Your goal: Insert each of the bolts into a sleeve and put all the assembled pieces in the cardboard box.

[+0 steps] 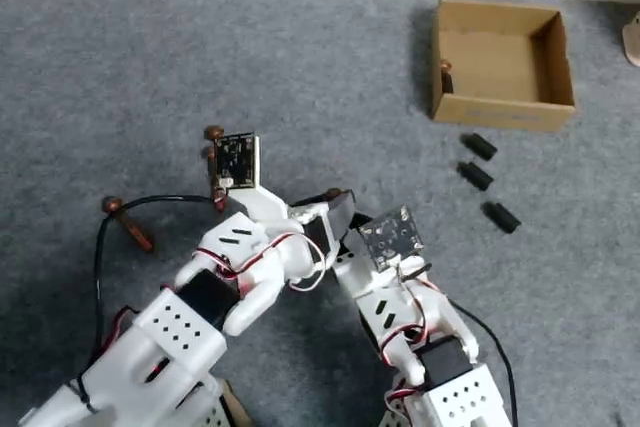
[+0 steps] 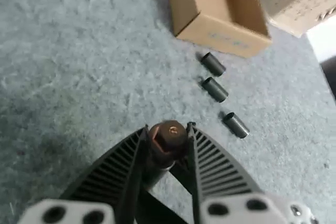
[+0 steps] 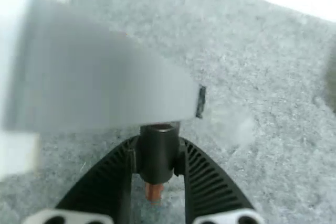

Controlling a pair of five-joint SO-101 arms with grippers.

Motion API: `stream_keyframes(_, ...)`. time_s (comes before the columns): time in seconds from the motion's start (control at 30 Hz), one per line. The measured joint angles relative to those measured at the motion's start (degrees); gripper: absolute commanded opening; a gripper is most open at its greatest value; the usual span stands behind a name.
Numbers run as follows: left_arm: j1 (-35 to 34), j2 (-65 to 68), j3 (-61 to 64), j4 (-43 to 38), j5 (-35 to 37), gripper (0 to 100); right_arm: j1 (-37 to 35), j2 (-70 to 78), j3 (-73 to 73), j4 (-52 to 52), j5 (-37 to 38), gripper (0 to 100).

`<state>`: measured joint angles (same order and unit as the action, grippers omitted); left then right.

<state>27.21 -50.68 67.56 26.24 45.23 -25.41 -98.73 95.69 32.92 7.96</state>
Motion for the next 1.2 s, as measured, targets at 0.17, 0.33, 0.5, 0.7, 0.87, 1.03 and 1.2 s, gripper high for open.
stream_keyframes(0.17,-0.1,-0.2,0.2,0.0,-0.2,3,-0.1,0.0,-0.1,0.0,-0.3,0.4)
stream_keyframes(0.33,-0.8,-0.3,2.3,0.0,-6.2,25,1.0,-0.1,-0.2,4.2,-0.1,0.4)
stream_keyframes(0.5,-5.1,0.6,3.3,1.6,-7.6,33,6.1,-0.1,-4.8,10.9,-0.2,0.4)
stream_keyframes(0.7,-4.9,0.7,2.9,8.7,-8.1,33,8.7,0.0,-9.8,17.2,-0.2,0.4)
stream_keyframes(0.87,-5.2,0.7,2.5,9.8,-7.9,33,14.7,0.0,-13.2,17.2,0.2,0.4)
stream_keyframes(1.03,-9.4,0.7,2.5,9.8,-7.9,33,16.9,5.2,-16.7,17.2,6.3,0.4)
stream_keyframes(1.2,-12.4,0.7,2.5,9.8,-8.2,33,20.4,21.8,-23.1,14.7,6.7,0.4)
